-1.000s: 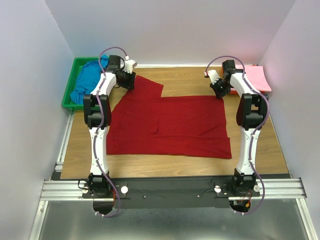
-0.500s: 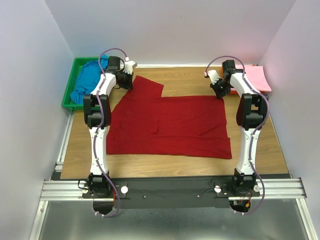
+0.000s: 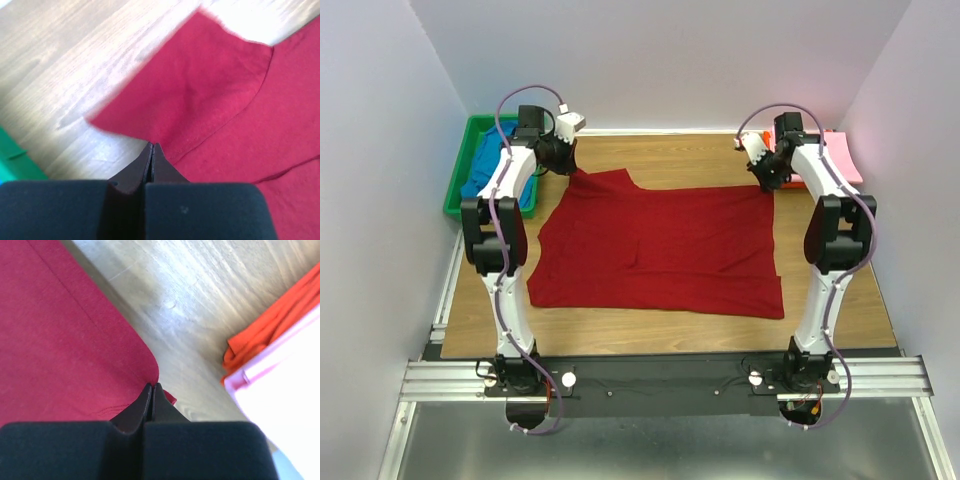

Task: Fold and stack the t-shirts
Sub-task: Fold the tshirt

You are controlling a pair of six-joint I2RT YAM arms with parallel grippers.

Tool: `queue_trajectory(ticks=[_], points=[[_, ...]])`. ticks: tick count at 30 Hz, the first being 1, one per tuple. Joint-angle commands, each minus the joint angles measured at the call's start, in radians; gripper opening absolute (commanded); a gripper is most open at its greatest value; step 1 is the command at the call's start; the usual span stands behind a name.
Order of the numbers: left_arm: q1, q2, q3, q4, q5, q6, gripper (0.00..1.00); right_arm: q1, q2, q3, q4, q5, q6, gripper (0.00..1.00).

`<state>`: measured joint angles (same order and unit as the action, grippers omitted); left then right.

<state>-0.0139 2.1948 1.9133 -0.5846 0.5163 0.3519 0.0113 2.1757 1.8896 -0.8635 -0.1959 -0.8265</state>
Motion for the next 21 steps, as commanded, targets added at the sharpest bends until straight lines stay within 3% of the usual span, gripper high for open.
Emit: queue_trajectory(ticks=[1,11,21], points=[[0.005,-0.136,-0.127,0.040,0.048,0.062,0.00,-0.007,-0.103,-0.073,-0.008,0.016,-0.034,0.01],[0.005,-0.384,-0.404,0.031,0.056,0.133,0.00,-0.007,-0.290,-0.315,-0.006,0.036,-0.098,0.01],[0.005,-0.559,-0.677,0.038,0.016,0.177,0.00,-0.008,-0.359,-0.478,-0.002,0.015,-0.120,0.01]])
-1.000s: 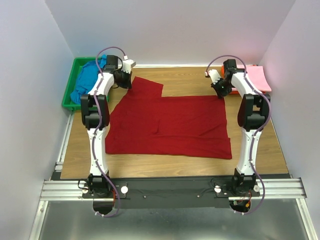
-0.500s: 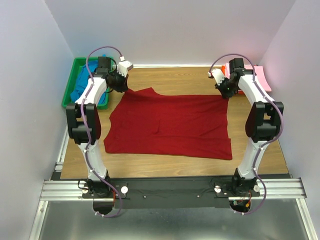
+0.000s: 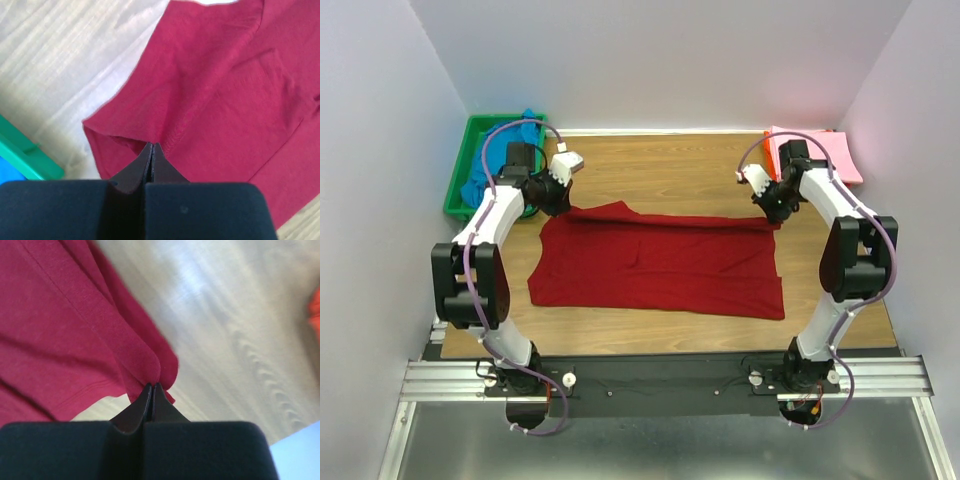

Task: Fold and stack the t-shirts
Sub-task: Fold the tshirt

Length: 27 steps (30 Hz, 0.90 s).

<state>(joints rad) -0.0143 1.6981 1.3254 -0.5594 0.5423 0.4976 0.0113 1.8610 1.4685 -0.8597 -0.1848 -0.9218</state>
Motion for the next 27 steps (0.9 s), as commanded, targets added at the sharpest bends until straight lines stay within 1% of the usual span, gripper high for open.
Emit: queue_trajectory(ticks=[1,3,4,7,12,18,27], points=[[0.005,-0.066,-0.107,0.016,-0.011,0.030,0.00,-0.007,-0.046,-0.069,-0.004,0.008,-0.026,0.01],[0.005,-0.069,-0.146,0.029,-0.015,0.029,0.00,-0.007,-0.049,-0.095,0.002,0.008,-0.026,0.01],[0.005,-0.069,-0.182,0.047,-0.027,0.027,0.00,-0.007,-0.049,-0.118,0.014,0.008,-0.025,0.01],[0.005,-0.051,-0.228,0.084,-0.071,0.025,0.00,-0.007,-0.036,-0.151,0.034,0.005,-0.017,0.01],[0.005,0.008,-0.265,0.119,-0.105,0.025,0.00,-0.005,0.004,-0.212,0.071,0.034,-0.009,0.01],[0.005,0.046,-0.256,0.112,-0.110,0.032,0.00,-0.005,0.020,-0.206,0.082,0.036,0.001,0.01],[0.005,0.052,-0.152,0.046,-0.110,0.047,0.00,-0.005,0.018,-0.122,0.080,0.059,0.009,0.01]])
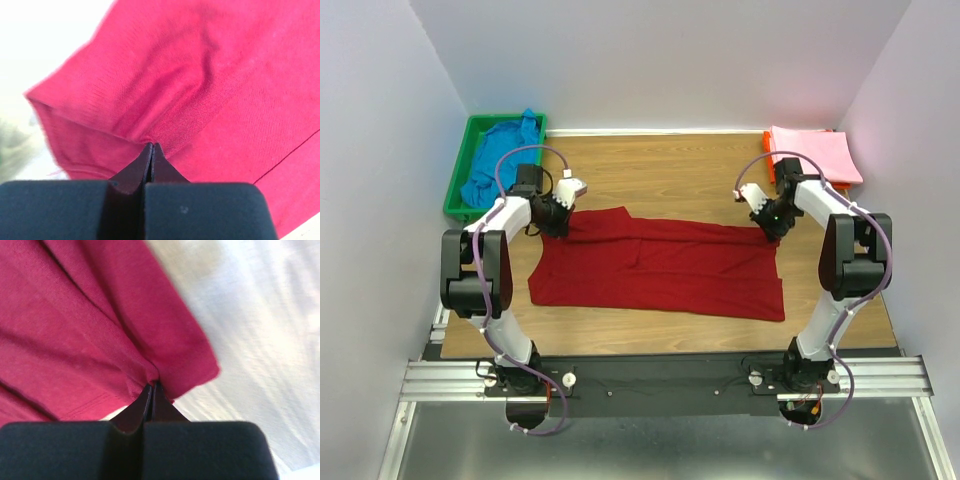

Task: Fold and stack the t-shirts
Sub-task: Fold the tshirt

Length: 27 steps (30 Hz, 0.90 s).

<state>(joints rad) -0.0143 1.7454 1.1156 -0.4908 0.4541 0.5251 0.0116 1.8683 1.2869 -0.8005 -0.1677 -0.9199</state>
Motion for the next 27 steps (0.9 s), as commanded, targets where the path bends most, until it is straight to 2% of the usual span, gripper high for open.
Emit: queue_trajectory(ticks=[1,5,9,17,27], points=[[0.005,0.005,0.073,-0.040,-0.020,0.021,0.00,-0.005,0.011,0.074,0.020,0.046,0.010,0.01],[0.005,-0.026,0.159,-0.092,-0.005,0.030,0.00,-0.007,-0.017,0.123,0.009,0.060,0.010,0.01],[0.005,-0.064,0.190,-0.146,-0.002,0.055,0.00,-0.007,-0.081,0.105,-0.020,0.054,-0.017,0.01],[0.005,-0.086,0.102,-0.138,-0.035,0.095,0.00,-0.005,-0.139,-0.038,-0.034,0.031,-0.045,0.01],[0.005,0.022,0.026,-0.072,-0.069,0.093,0.00,0.004,-0.020,-0.089,0.027,0.036,0.010,0.01]])
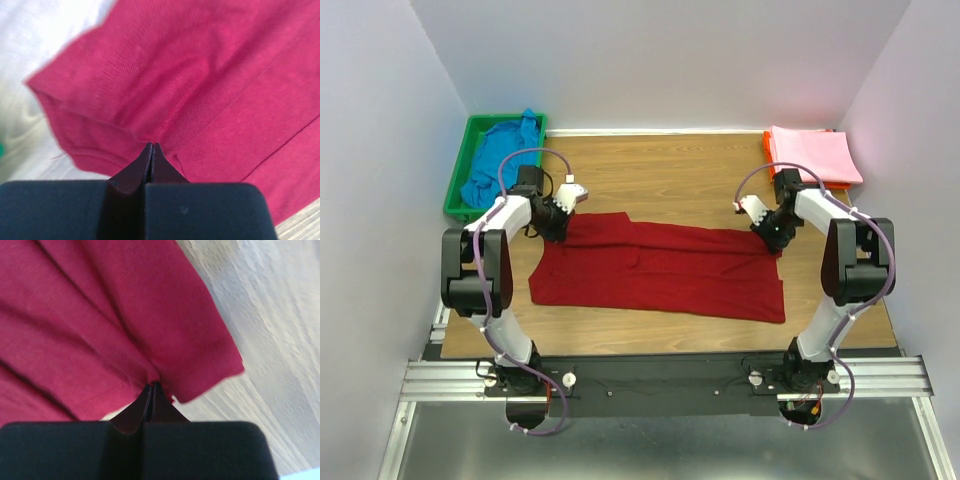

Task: Fold and stack the t-shirts
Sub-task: Fold the tshirt

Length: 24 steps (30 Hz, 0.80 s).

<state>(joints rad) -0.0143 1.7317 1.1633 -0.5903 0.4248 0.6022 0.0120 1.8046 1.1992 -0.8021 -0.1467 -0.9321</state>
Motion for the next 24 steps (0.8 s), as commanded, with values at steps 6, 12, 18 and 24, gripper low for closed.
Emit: queue_trajectory(ticks=[6,12,18,24], points=[[0.005,0.061,-0.039,0.049,-0.052,0.007,0.00,0.005,0.055,0.013,0.030,0.021,0.029,0.01],[0.005,0.045,0.036,0.011,-0.038,0.005,0.00,0.003,0.032,0.063,0.023,0.041,0.036,0.01],[0.005,-0.020,0.145,-0.094,-0.032,0.031,0.00,0.005,-0.021,0.145,-0.045,0.012,0.039,0.01],[0.005,-0.029,0.070,-0.089,-0.052,0.050,0.00,0.008,-0.028,0.077,-0.078,0.006,0.022,0.01]])
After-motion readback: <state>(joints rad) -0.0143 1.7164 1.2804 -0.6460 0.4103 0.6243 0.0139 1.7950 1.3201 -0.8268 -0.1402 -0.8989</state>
